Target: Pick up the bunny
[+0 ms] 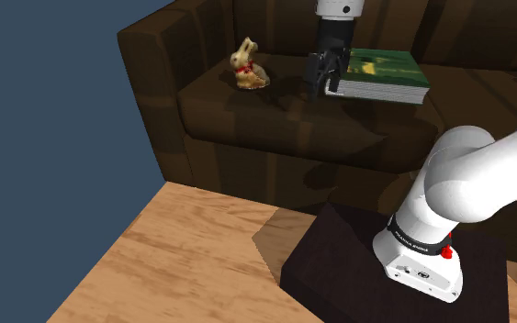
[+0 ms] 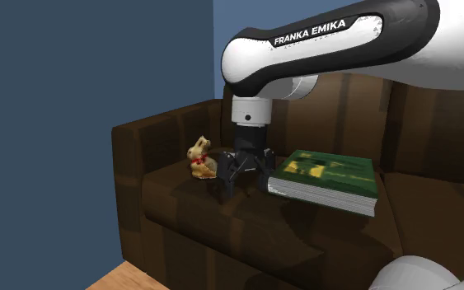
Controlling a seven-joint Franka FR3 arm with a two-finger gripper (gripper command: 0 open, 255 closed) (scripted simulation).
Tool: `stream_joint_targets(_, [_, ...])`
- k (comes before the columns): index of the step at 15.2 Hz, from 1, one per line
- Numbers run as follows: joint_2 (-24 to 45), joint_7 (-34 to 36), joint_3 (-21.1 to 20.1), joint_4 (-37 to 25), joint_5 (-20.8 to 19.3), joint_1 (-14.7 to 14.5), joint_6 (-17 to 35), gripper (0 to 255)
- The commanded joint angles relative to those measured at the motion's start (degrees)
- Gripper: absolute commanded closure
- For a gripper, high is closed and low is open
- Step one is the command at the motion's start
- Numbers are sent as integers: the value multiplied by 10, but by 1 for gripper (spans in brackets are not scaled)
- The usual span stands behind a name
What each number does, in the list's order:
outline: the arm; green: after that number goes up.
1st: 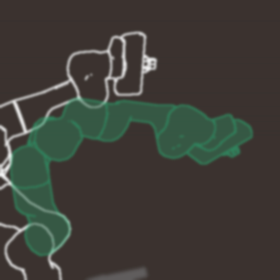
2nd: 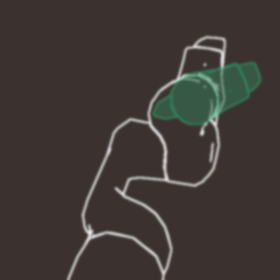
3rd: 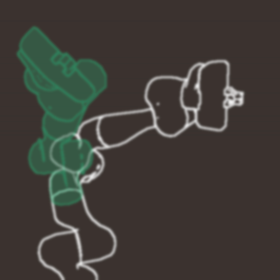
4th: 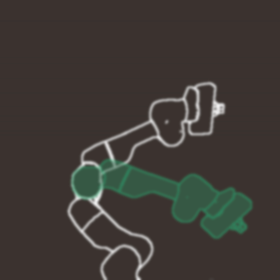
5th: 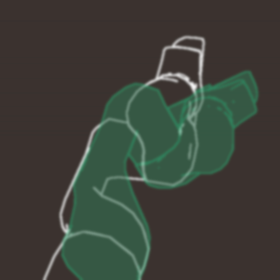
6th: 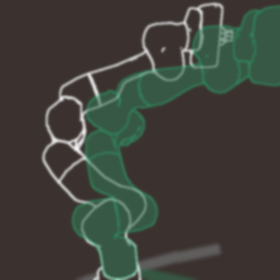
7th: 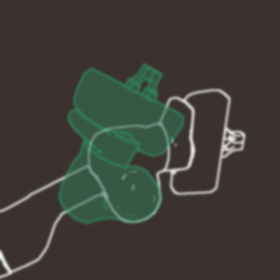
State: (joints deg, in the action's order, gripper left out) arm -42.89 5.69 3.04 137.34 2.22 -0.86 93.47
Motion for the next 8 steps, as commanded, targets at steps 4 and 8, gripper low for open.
stream_joint_targets(4, [39,-68,26,-16,-21,-9,52,0])
stream_joint_targets(8, [96,-157,59,-48,-37,-25,117,0])
